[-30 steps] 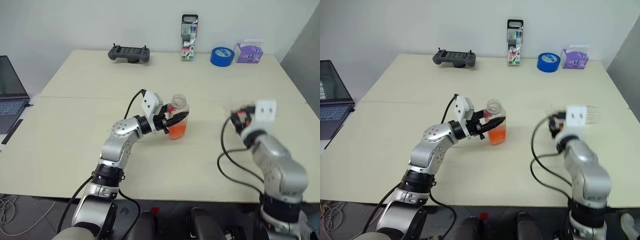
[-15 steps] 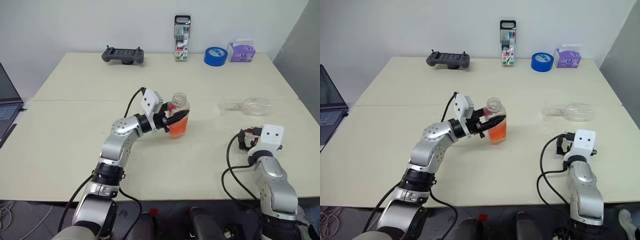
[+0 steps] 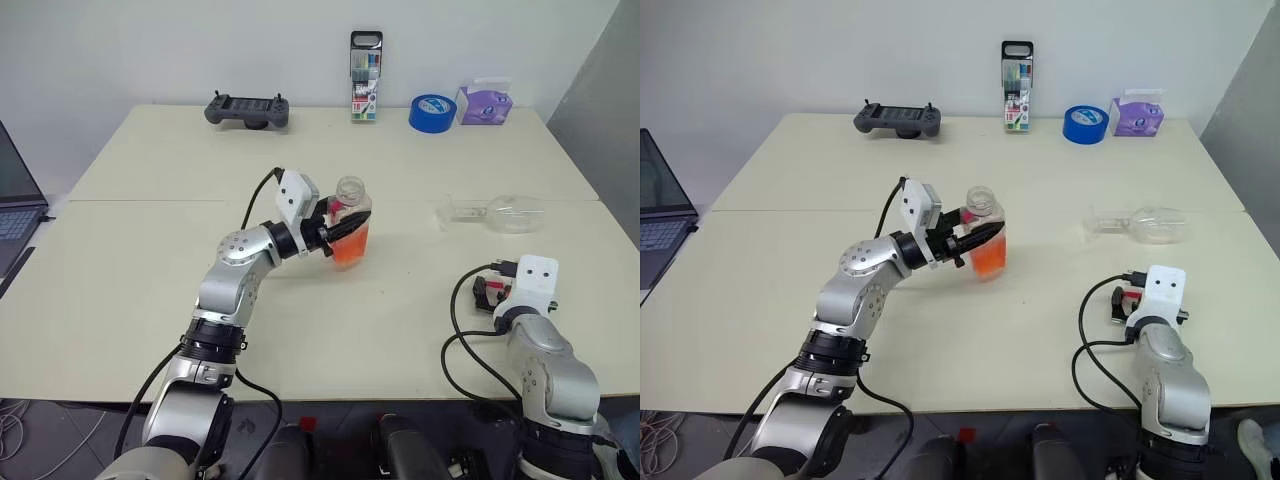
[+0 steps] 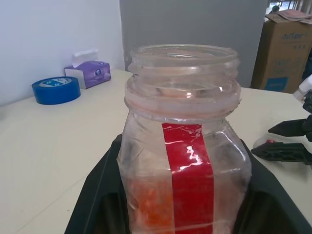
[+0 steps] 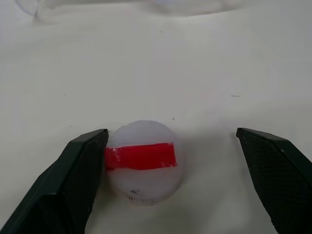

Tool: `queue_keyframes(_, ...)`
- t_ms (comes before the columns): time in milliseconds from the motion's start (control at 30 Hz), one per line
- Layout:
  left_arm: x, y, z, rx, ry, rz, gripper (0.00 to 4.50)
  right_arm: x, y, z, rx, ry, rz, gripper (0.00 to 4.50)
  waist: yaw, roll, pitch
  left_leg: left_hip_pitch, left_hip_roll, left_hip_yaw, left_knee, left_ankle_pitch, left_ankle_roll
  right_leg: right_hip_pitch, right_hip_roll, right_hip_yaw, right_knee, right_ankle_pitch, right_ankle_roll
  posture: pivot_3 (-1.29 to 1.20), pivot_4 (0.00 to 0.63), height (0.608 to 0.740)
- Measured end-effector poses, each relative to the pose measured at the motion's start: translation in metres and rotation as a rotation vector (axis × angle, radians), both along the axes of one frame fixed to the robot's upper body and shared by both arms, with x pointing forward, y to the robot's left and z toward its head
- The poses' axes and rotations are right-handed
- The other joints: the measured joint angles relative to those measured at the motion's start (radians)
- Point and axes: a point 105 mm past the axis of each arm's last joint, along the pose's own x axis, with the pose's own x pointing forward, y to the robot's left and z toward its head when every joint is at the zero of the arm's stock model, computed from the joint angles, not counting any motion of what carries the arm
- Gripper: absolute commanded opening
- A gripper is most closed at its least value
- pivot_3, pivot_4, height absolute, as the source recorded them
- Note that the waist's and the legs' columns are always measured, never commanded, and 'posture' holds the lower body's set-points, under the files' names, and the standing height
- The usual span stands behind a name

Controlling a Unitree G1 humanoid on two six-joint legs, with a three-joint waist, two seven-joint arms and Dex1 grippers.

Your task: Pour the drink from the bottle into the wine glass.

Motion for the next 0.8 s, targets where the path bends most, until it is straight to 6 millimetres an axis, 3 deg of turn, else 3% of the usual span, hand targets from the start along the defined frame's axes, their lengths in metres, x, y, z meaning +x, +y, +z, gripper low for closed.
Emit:
queue_keyframes(200, 0.002, 0.007, 0.001, 0.007, -0.005, 0.021, 1.85, 0.007, -0.019, 0.037, -0.155, -0.128, -0.083, 4.5, 0.001, 0.0, 0.0, -0.001, -0.001, 0.001, 0.0, 0.0, 0.0, 0.0, -0.001, 0.0, -0.001, 0.0, 0.0, 0.0, 0.15, 0.74)
queue_keyframes(300, 0.004, 0.014, 0.004, 0.001, -0.012, 0.048, 1.85, 0.009, -0.013, 0.041, -0.155, -0.159, -0.06, 4.5, 0.0, 0.0, 0.0, -0.001, 0.0, 0.001, 0.0, 0.0, 0.0, 0.0, -0.001, 0.0, 0.0, 0.0, 0.0, 0.0, 0.15, 0.74)
queue_keyframes(367, 0.007, 0.018, 0.006, -0.011, -0.014, 0.072, 1.85, 0.015, 0.003, 0.047, -0.149, -0.199, 0.018, 4.5, -0.002, 0.0, 0.0, 0.0, 0.0, 0.001, 0.0, 0.0, 0.0, 0.0, 0.0, 0.0, 0.0, 0.0, 0.0, 0.0, 0.15, 0.74)
queue_keyframes(433, 0.011, 0.025, 0.009, -0.029, -0.012, 0.11, 1.85, 0.023, 0.029, 0.063, -0.122, -0.268, 0.166, 4.5, -0.005, 0.0, 0.0, 0.0, 0.0, 0.0, 0.0, 0.0, 0.0, 0.0, 0.0, 0.0, 0.0, 0.0, 0.0, 0.0, 0.15, 0.74)
queue_keyframes(533, 0.025, 0.05, 0.012, -0.043, -0.004, 0.217, 1.85, 0.025, 0.092, 0.088, -0.102, -0.341, 0.531, 4.5, -0.01, 0.0, 0.0, 0.0, 0.0, -0.001, 0.0, 0.0, 0.0, 0.0, 0.002, -0.002, 0.0, 0.0, 0.0, 0.0, 0.15, 0.74)
queue_keyframes(733, 0.048, 0.128, 0.017, -0.074, -0.008, 0.555, 1.85, -0.012, 0.203, 0.088, -0.029, -0.281, 1.177, 4.5, -0.011, 0.0, 0.0, -0.001, 0.001, -0.005, 0.0, 0.0, 0.0, 0.0, 0.001, -0.004, 0.0, 0.0, 0.0, 0.0, 0.15, 0.74)
queue_keyframes(800, 0.051, 0.146, 0.015, -0.095, -0.003, 0.64, 1.85, -0.017, 0.221, 0.094, -0.015, -0.296, 1.261, 4.5, -0.009, 0.0, 0.0, -0.001, 0.0, -0.006, 0.001, 0.0, 0.0, 0.0, -0.001, -0.004, 0.0, 0.0, 0.0, 0.0, 0.15, 0.74)
